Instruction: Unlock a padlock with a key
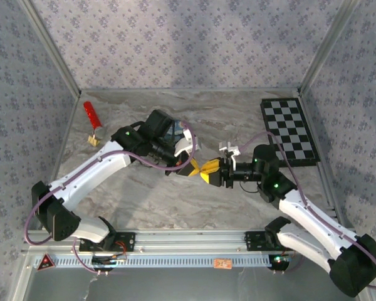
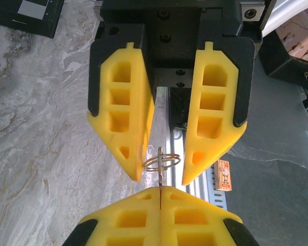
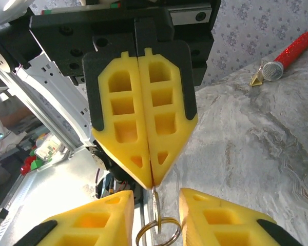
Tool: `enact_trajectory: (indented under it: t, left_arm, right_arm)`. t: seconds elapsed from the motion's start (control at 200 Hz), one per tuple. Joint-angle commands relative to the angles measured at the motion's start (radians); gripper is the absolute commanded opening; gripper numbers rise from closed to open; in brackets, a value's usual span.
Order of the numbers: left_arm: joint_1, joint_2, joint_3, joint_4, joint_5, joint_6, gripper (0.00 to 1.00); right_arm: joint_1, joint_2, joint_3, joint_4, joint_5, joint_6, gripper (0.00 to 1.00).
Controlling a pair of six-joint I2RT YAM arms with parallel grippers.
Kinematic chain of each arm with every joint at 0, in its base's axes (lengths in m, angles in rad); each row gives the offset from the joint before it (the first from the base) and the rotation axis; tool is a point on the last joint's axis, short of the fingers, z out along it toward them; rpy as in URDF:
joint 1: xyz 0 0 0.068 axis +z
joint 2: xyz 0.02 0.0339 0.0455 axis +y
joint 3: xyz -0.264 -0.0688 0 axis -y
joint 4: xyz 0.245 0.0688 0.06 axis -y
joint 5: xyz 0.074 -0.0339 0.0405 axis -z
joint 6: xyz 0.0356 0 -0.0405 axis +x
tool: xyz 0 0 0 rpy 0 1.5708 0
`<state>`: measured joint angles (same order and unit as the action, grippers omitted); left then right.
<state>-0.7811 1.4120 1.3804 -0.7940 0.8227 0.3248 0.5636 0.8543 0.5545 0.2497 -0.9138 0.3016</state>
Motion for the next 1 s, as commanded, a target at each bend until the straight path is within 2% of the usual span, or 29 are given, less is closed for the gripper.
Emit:
enact_trajectory:
  t: [0.0, 0.205, 0.375, 0.485, 0.625, 0.705, 0.82, 0.93, 1.0]
  left_arm:
    - [0.002, -0.013, 0.031, -0.03, 0.021, 0.022, 0.0]
    - [0.003, -0.006, 0.036, -0.036, 0.023, 0.022, 0.0]
    - [0.008, -0.007, 0.034, -0.029, 0.012, 0.019, 0.0]
    - [0.023, -0.007, 0.027, 0.005, 0.005, 0.003, 0.0]
    - [0.065, -0.028, -0.012, 0.123, -0.09, -0.07, 0.29]
    - [0.089, -0.071, -0.072, 0.229, -0.176, -0.116, 0.37]
    - [0.153, -0.14, -0.191, 0.415, -0.305, -0.235, 0.45]
    - [0.276, -0.157, -0.302, 0.557, -0.354, -0.417, 0.46]
    - [0.332, -0.142, -0.356, 0.575, -0.411, -0.493, 0.46]
  right_arm:
    - [-0.003, -0.026, 0.028, -0.043, -0.019, -0.034, 0.26]
    - [-0.004, -0.021, 0.033, -0.046, -0.022, -0.036, 0.14]
    - [-0.004, -0.021, 0.032, -0.061, 0.009, -0.042, 0.0]
    - [0.001, -0.018, 0.043, -0.08, 0.044, -0.036, 0.0]
    - [0.003, -0.049, 0.023, -0.12, 0.233, -0.018, 0.0]
    - [-0.022, -0.09, -0.019, -0.111, 0.35, 0.027, 0.0]
    - [-0.064, -0.144, -0.073, -0.12, 0.481, 0.098, 0.0]
    - [-0.09, -0.174, -0.118, -0.125, 0.552, 0.158, 0.0]
    - [-0.091, -0.185, -0.148, -0.125, 0.58, 0.185, 0.0]
